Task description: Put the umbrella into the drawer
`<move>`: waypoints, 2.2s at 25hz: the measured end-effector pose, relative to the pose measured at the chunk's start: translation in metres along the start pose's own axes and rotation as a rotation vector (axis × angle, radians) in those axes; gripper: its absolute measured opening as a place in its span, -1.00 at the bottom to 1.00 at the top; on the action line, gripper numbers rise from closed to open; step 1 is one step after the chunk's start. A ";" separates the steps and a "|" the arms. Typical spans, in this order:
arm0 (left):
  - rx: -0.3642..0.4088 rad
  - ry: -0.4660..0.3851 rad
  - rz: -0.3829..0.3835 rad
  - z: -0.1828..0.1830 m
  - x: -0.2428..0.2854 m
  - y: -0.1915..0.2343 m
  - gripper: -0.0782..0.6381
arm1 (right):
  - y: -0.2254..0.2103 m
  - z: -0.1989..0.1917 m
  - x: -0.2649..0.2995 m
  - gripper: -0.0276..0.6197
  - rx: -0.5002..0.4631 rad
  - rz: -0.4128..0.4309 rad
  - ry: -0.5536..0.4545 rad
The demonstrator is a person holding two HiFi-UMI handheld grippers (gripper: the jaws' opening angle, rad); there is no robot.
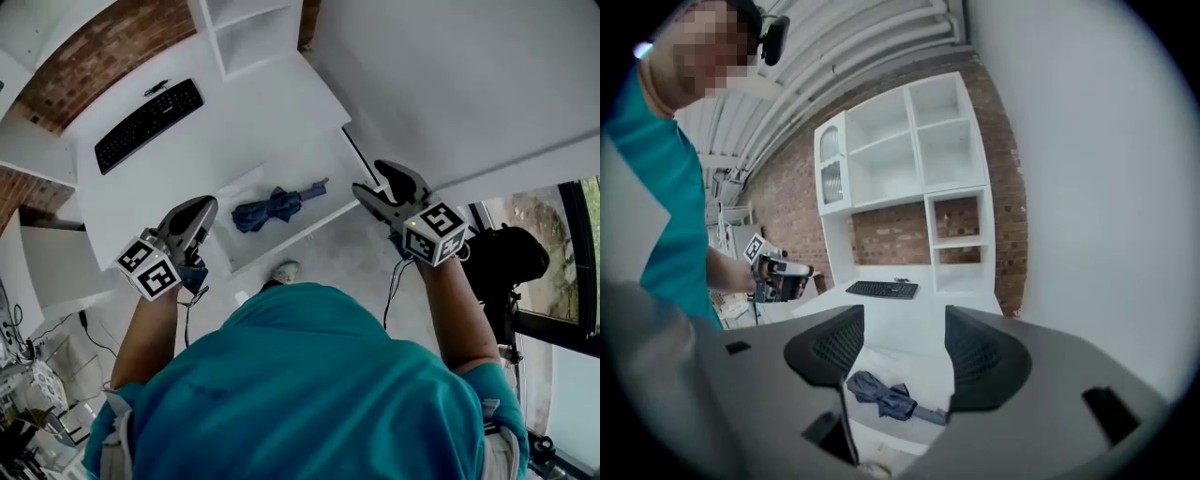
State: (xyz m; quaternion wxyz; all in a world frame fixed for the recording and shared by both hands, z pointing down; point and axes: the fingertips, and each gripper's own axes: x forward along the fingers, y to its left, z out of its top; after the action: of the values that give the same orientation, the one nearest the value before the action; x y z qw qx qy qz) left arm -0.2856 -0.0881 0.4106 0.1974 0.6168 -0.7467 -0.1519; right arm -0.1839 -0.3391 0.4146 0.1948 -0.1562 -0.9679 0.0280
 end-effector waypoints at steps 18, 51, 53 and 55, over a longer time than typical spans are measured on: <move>0.148 -0.040 0.043 0.016 -0.031 -0.061 -0.73 | 0.018 0.020 -0.083 -0.75 0.056 -0.062 -0.143; 0.146 -0.039 0.018 0.006 -0.024 -0.073 -0.73 | 0.028 0.008 -0.091 -0.85 0.005 -0.064 -0.115; 0.147 -0.039 0.015 0.007 -0.024 -0.072 -0.73 | 0.028 0.008 -0.091 -0.85 0.003 -0.065 -0.109; 0.146 -0.039 0.014 0.007 -0.024 -0.071 -0.73 | 0.028 0.008 -0.090 -0.85 0.005 -0.065 -0.108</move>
State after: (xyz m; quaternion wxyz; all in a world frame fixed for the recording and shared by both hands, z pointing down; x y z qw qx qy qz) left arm -0.2236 -0.0788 0.3682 0.1384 0.6214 -0.7636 -0.1077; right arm -0.0999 -0.3408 0.3705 0.1433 -0.1225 -0.9815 0.0328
